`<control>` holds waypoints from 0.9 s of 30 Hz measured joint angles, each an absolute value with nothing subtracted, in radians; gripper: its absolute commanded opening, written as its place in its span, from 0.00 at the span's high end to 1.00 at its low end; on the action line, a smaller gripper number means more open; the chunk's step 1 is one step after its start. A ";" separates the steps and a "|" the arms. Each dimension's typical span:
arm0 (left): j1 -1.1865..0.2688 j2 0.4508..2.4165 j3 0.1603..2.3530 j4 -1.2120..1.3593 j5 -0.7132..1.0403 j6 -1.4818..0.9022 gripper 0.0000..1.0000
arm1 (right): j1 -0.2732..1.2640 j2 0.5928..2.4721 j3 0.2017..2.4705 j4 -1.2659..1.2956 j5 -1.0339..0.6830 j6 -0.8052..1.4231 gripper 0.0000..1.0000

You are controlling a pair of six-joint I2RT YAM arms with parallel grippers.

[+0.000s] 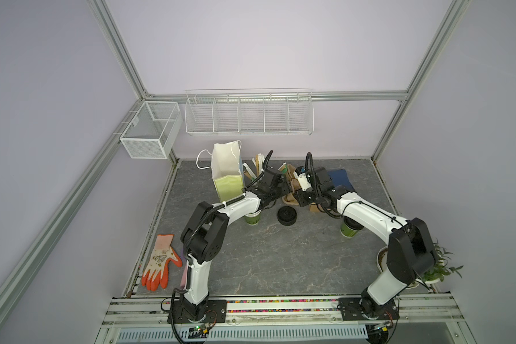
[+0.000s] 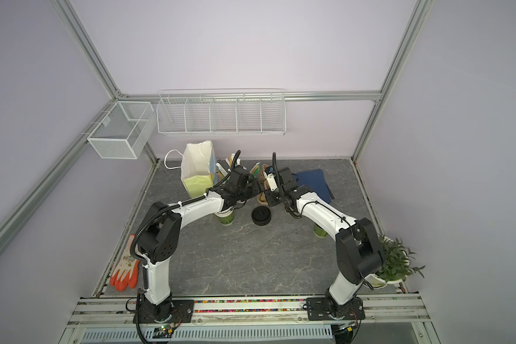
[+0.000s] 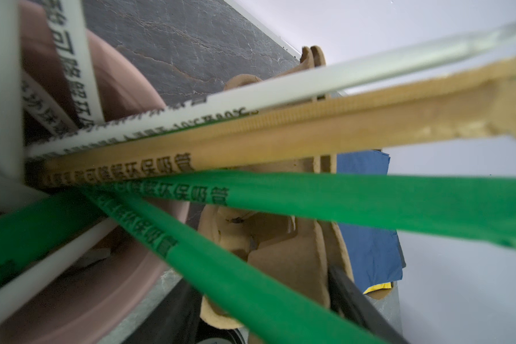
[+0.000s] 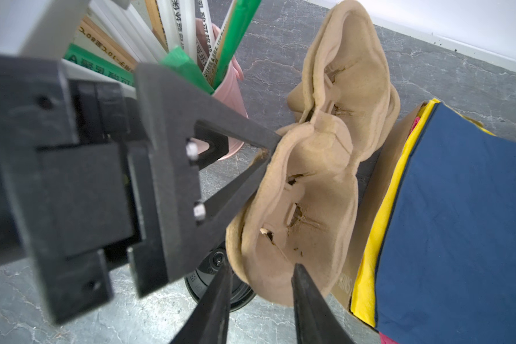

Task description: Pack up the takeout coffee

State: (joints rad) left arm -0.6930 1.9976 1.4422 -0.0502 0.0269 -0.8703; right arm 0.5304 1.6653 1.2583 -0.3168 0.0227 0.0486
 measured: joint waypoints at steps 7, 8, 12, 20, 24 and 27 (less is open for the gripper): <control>-0.693 1.998 1.442 -0.050 0.032 -0.870 0.33 | 0.551 1.673 1.268 -0.318 0.070 0.044 0.71; -0.693 1.998 1.442 -0.050 0.032 -0.870 0.33 | 0.554 1.677 1.274 -0.318 0.082 0.043 0.72; -0.693 1.998 1.442 -0.048 0.035 -0.870 0.33 | 0.566 1.692 1.293 -0.321 0.128 0.039 0.77; -0.693 1.998 1.431 -0.024 0.046 -0.870 0.33 | 0.574 1.704 1.311 -0.335 0.167 0.035 0.88; -0.691 1.998 1.414 -0.001 0.050 -0.867 0.33 | 0.574 1.704 1.316 -0.344 0.176 0.036 0.92; -0.686 1.997 1.393 0.023 0.054 -0.867 0.33 | 0.574 1.704 1.324 -0.352 0.184 0.036 0.93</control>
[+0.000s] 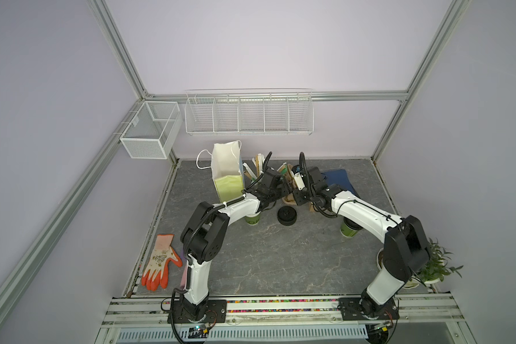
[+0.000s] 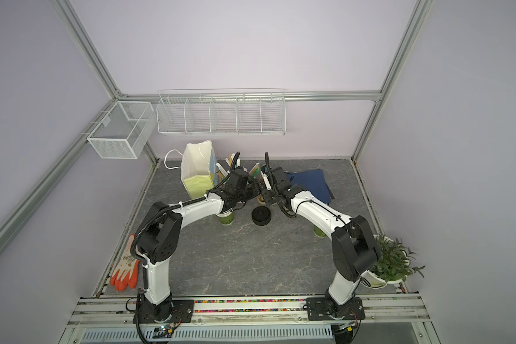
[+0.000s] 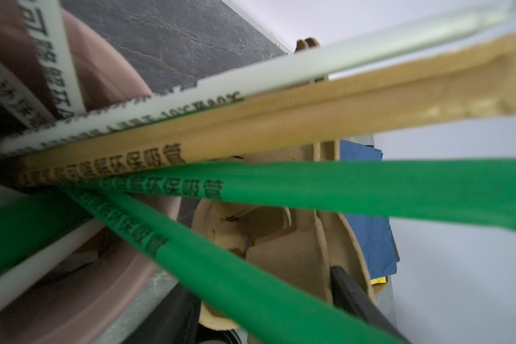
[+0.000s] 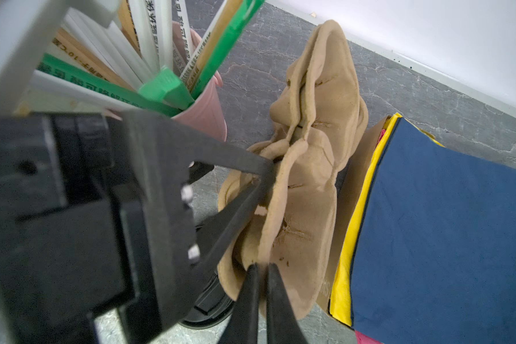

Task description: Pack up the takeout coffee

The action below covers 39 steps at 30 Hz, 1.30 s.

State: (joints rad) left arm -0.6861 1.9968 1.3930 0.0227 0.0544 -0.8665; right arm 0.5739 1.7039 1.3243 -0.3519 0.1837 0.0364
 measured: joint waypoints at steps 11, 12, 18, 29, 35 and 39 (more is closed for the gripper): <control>-0.677 1.995 1.376 0.040 0.065 -0.860 0.33 | 0.573 1.697 1.349 -0.373 0.234 0.037 0.93; -0.676 1.995 1.376 0.040 0.068 -0.859 0.33 | 0.572 1.694 1.349 -0.375 0.239 0.037 0.93; -0.674 1.991 1.376 0.040 0.081 -0.855 0.33 | 0.567 1.685 1.366 -0.386 0.239 0.038 0.93; -0.668 1.990 1.379 0.039 0.096 -0.852 0.33 | 0.545 1.685 1.432 -0.422 0.238 0.036 0.93; -0.668 1.990 1.402 0.029 0.103 -0.851 0.33 | 0.537 1.685 1.468 -0.439 0.227 0.033 0.93; -0.667 1.990 1.416 0.027 0.105 -0.852 0.33 | 0.535 1.685 1.501 -0.442 0.220 0.025 0.93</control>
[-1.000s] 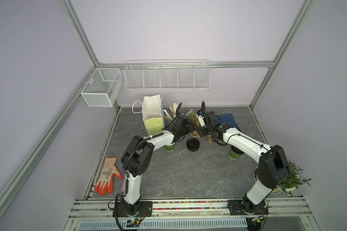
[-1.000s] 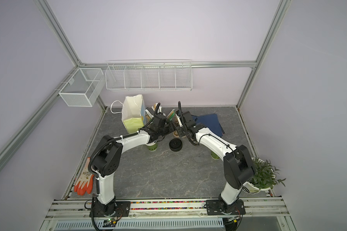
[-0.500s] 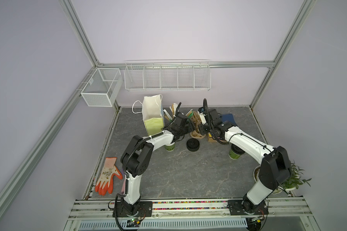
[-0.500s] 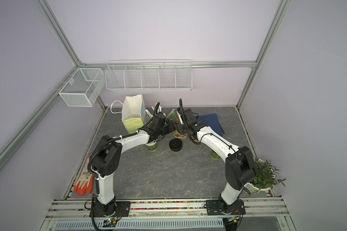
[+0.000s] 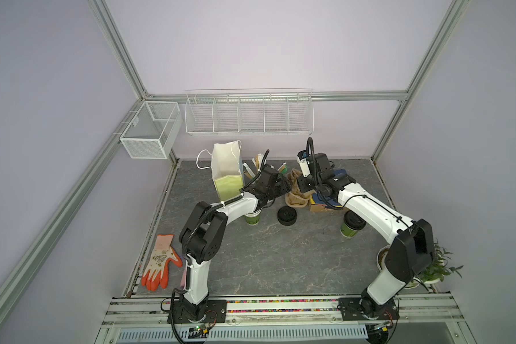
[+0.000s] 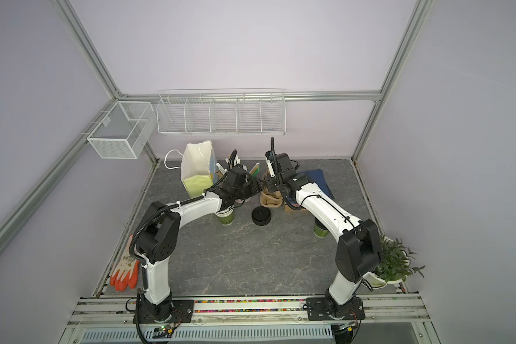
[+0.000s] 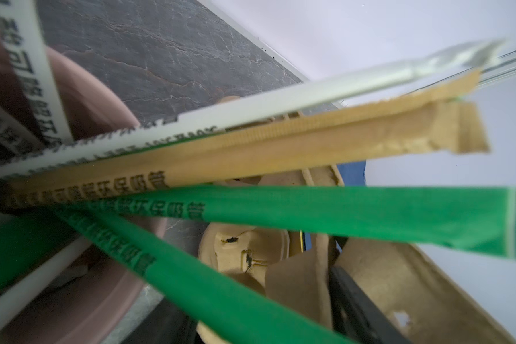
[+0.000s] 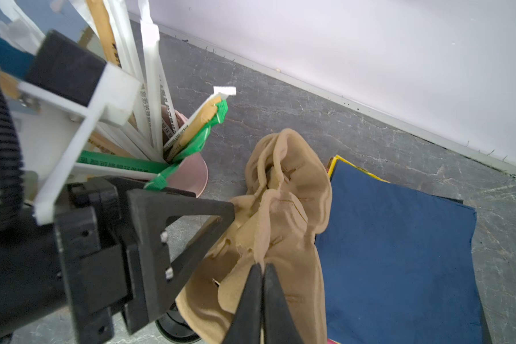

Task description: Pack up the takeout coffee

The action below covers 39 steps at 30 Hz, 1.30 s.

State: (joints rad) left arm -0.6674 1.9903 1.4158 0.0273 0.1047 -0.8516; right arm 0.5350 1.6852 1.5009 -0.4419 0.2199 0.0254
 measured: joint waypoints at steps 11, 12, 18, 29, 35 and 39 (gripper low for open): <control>-0.667 1.995 1.416 0.044 0.114 -0.852 0.33 | 0.522 1.729 1.602 -0.480 0.184 0.006 0.93; -0.667 1.996 1.416 0.044 0.115 -0.852 0.33 | 0.522 1.736 1.610 -0.486 0.179 0.004 0.93; -0.665 2.007 1.416 0.031 0.132 -0.849 0.33 | 0.520 1.768 1.671 -0.510 0.162 -0.001 0.93; -0.668 2.029 1.414 0.025 0.157 -0.830 0.32 | 0.517 1.778 1.700 -0.522 0.125 -0.002 0.81; -0.668 1.996 1.377 0.020 0.143 -0.828 0.32 | 0.517 1.724 1.565 -0.552 0.157 0.079 0.60; -0.668 1.932 1.338 0.027 0.119 -0.833 0.32 | 0.517 1.710 1.530 -0.579 0.168 0.153 0.48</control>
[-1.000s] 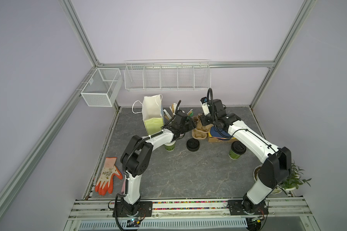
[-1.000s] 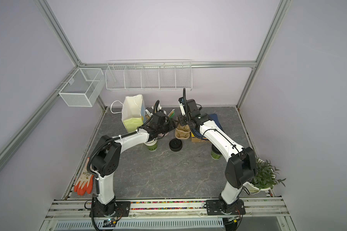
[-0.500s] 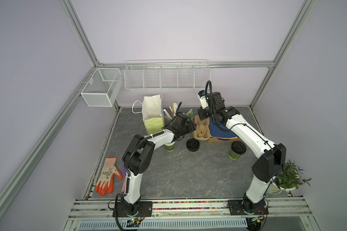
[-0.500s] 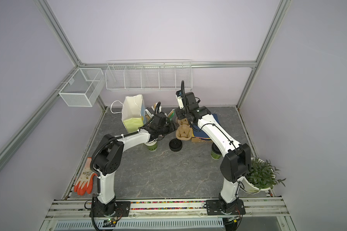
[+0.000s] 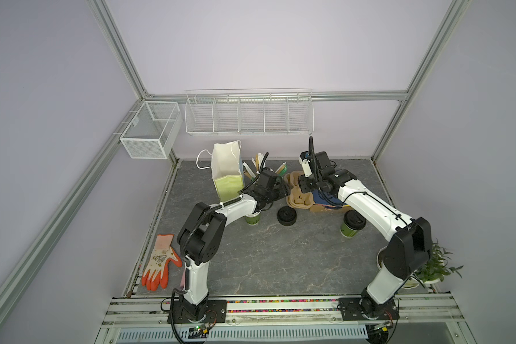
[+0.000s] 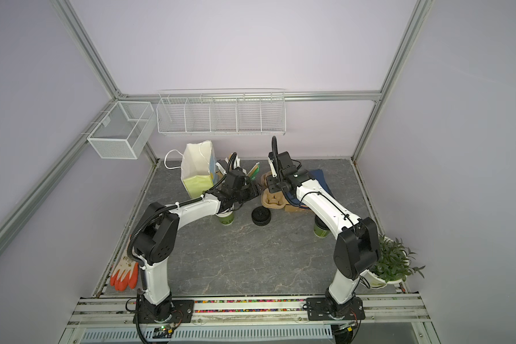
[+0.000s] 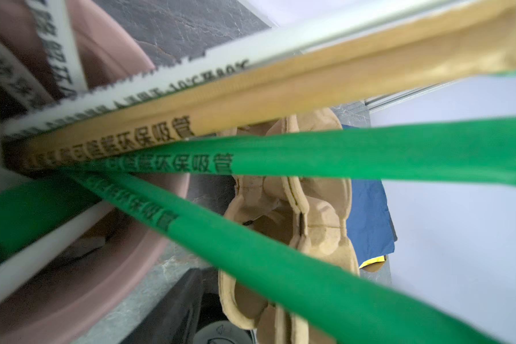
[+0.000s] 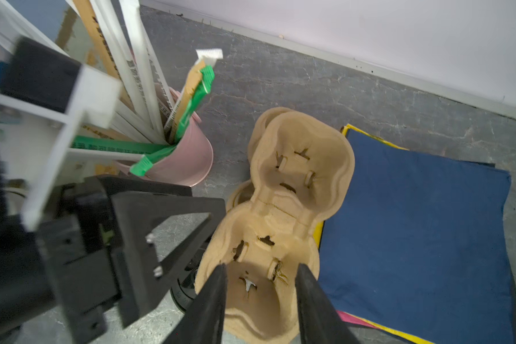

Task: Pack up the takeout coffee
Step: 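Hold the tan carrier folded against the table with the right gripper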

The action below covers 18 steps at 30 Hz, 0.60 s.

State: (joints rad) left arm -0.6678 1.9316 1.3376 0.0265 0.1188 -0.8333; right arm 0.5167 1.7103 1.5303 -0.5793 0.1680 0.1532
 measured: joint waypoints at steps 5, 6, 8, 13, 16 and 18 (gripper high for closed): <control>-0.668 1.826 1.278 0.053 0.101 -0.857 0.32 | 0.534 1.661 1.404 -0.553 0.160 0.175 0.43; -0.668 1.809 1.271 0.056 0.101 -0.860 0.32 | 0.542 1.647 1.371 -0.542 0.162 0.171 0.43; -0.668 1.780 1.267 0.055 0.102 -0.862 0.32 | 0.558 1.617 1.301 -0.515 0.165 0.156 0.42; -0.669 1.712 1.236 0.065 0.096 -0.862 0.32 | 0.616 1.580 1.237 -0.470 0.205 0.093 0.43; -0.669 1.671 1.195 0.064 0.080 -0.860 0.32 | 0.664 1.581 1.237 -0.441 0.252 0.049 0.44; -0.669 1.649 1.169 0.065 0.075 -0.860 0.32 | 0.690 1.583 1.237 -0.434 0.285 0.023 0.46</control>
State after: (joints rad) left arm -0.6685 1.6493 1.1687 0.0650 0.0746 -0.8597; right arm 0.6903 1.5829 1.2373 -0.4339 0.2852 0.0235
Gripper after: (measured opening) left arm 0.681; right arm 0.555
